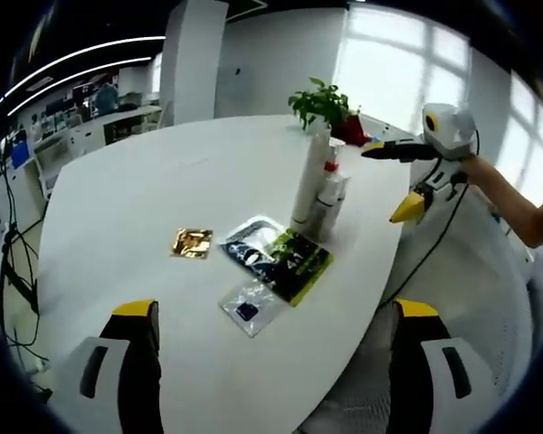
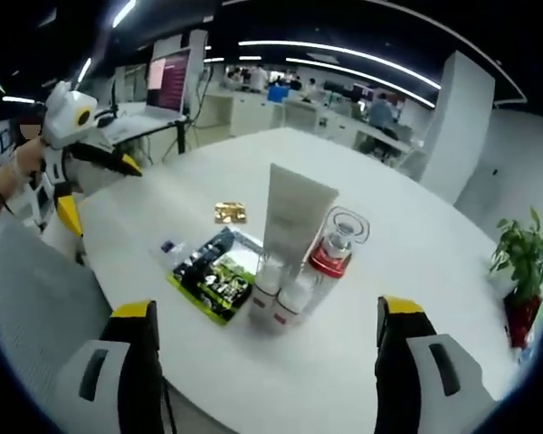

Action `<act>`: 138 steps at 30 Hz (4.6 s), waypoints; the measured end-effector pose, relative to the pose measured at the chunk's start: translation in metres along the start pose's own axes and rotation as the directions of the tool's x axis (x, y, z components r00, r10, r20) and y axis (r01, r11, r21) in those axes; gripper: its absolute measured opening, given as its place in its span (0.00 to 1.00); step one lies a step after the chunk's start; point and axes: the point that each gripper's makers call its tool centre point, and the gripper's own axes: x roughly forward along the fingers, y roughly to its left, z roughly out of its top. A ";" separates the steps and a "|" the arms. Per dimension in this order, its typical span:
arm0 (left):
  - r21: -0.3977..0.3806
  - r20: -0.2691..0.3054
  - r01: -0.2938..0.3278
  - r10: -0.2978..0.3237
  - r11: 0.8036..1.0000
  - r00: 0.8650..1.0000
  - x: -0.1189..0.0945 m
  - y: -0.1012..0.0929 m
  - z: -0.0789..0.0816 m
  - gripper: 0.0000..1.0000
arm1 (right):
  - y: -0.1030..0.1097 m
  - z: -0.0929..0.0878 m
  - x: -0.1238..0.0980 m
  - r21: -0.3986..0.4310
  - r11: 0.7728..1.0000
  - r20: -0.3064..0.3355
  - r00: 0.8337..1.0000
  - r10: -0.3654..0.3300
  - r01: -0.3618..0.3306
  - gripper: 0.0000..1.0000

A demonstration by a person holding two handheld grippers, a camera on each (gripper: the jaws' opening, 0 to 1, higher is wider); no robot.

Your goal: Arrange the skincare products in the storage area until every visible bottle or jar stands upright without overlapping.

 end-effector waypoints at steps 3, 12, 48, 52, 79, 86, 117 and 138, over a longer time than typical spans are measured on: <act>0.001 -0.003 0.013 -0.013 1.000 1.000 0.002 -0.001 -0.001 0.99 | -0.002 0.000 0.001 0.010 1.000 -0.004 1.000 -0.003 0.003 0.99; -0.006 -0.016 0.013 -0.013 1.000 1.000 0.008 0.007 0.000 0.99 | -0.008 -0.001 0.003 0.033 0.999 -0.006 1.000 -0.022 0.022 0.99; -0.020 -0.071 0.049 -0.050 0.999 0.996 0.040 0.037 -0.003 0.79 | 0.072 0.061 0.027 -0.040 0.974 0.092 0.970 0.226 -0.223 0.73; -0.027 -0.072 0.053 -0.054 0.998 0.996 0.044 0.042 -0.001 0.73 | 0.080 0.070 0.037 -0.056 0.968 0.095 0.964 0.249 -0.245 0.71; -0.070 -0.067 0.031 -0.035 0.997 0.997 0.089 0.094 0.008 0.36 | 0.102 0.070 0.117 -0.181 0.946 0.036 0.959 0.280 -0.269 0.62; -0.082 -0.055 0.030 -0.034 0.996 0.998 0.102 0.106 0.010 0.26 | 0.110 0.072 0.139 -0.172 0.951 0.038 0.963 0.266 -0.256 0.63; -0.045 -0.023 -0.063 0.062 0.997 0.998 0.145 0.144 0.025 0.14 | 0.089 0.054 0.222 -0.021 0.981 -0.031 0.981 0.190 -0.190 0.62; -0.057 -0.058 -0.078 0.075 0.995 0.996 0.153 0.160 0.014 0.09 | 0.079 0.052 0.238 0.112 0.979 0.005 0.986 0.169 -0.168 0.56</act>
